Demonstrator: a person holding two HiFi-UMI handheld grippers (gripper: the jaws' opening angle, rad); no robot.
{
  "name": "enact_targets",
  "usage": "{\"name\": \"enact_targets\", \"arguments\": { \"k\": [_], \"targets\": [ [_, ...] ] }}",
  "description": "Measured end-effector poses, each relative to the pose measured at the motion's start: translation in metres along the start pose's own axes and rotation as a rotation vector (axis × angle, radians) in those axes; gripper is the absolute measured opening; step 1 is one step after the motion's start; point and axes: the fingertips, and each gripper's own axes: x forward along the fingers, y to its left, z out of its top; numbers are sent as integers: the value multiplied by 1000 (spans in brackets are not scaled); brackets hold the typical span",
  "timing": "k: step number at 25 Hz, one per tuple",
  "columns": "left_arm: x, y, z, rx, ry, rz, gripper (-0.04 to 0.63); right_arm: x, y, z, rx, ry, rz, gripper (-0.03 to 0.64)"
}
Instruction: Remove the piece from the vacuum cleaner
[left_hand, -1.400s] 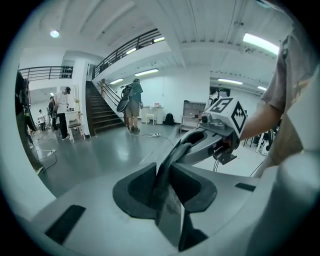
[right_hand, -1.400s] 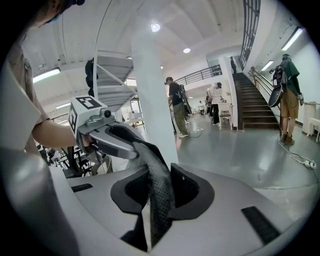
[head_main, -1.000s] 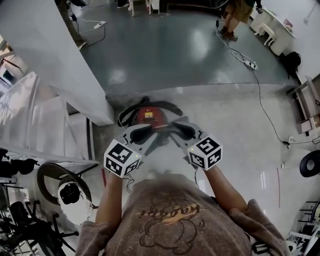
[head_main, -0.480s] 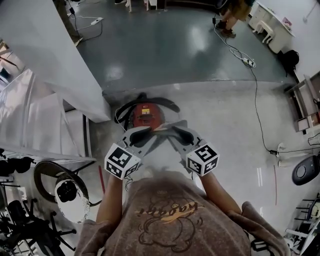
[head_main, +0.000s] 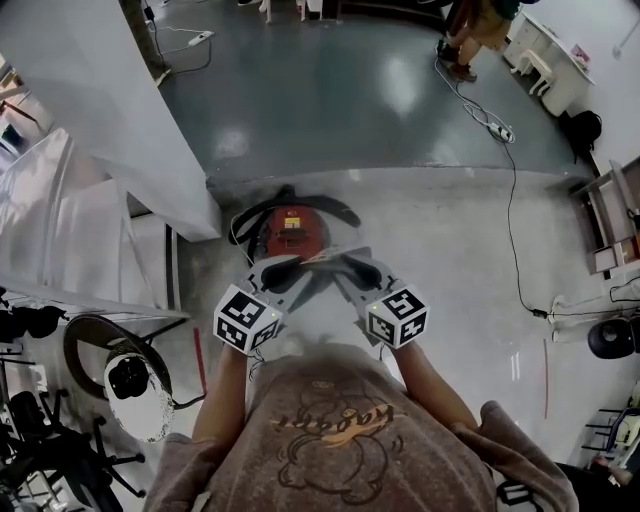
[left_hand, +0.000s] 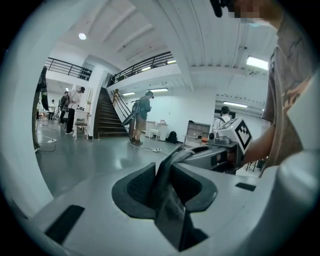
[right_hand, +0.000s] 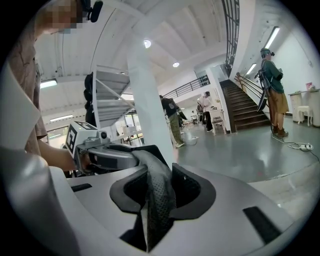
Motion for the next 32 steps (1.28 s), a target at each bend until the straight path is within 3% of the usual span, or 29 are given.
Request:
{"name": "enact_targets", "arguments": {
  "k": [32],
  "targets": [
    [3, 9, 5, -28, -15, 6, 92, 6, -5, 7, -23, 11, -9, 84]
  ]
}}
